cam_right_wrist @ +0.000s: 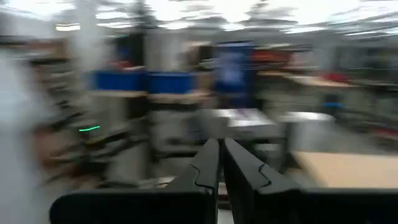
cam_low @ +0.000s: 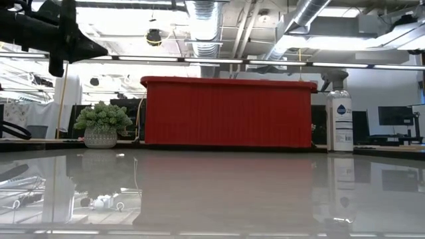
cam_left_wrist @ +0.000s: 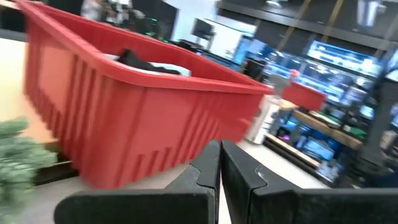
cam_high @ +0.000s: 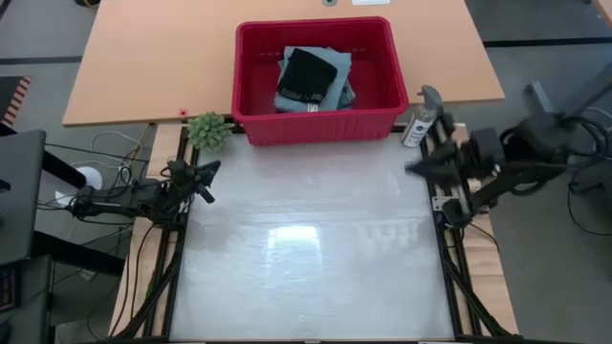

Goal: Fold Laundry from Bin
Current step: Return to Home Position

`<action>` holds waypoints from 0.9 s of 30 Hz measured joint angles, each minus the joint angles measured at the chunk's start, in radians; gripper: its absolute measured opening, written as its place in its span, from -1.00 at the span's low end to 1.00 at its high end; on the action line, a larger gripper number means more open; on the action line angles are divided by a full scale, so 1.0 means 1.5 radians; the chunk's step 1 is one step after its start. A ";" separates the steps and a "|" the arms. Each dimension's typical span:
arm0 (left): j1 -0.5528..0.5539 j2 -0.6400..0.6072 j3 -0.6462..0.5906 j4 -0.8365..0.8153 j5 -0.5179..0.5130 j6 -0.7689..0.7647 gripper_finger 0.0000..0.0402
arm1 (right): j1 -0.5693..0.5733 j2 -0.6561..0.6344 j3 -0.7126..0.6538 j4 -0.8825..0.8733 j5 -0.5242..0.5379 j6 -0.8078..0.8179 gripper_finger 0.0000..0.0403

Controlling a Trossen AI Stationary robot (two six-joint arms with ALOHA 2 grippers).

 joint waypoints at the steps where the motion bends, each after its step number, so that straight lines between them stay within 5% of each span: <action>1: 0.000 0.000 0.000 0.000 0.010 0.003 -1.00 | 0.002 -0.014 -0.021 0.011 0.054 -0.003 -0.76; 4: 0.000 0.000 0.000 0.000 0.014 0.007 -1.00 | 0.001 -0.051 -0.093 0.047 0.093 -0.058 -0.76; 14: 0.000 -0.007 0.001 -0.092 -0.007 -0.091 -1.00 | 0.001 -0.293 -0.471 0.270 0.005 -0.053 -0.76; 27: 0.000 -0.019 0.001 -0.198 0.003 -0.183 -1.00 | 0.001 -0.603 -0.878 0.452 0.005 -0.067 -0.76</action>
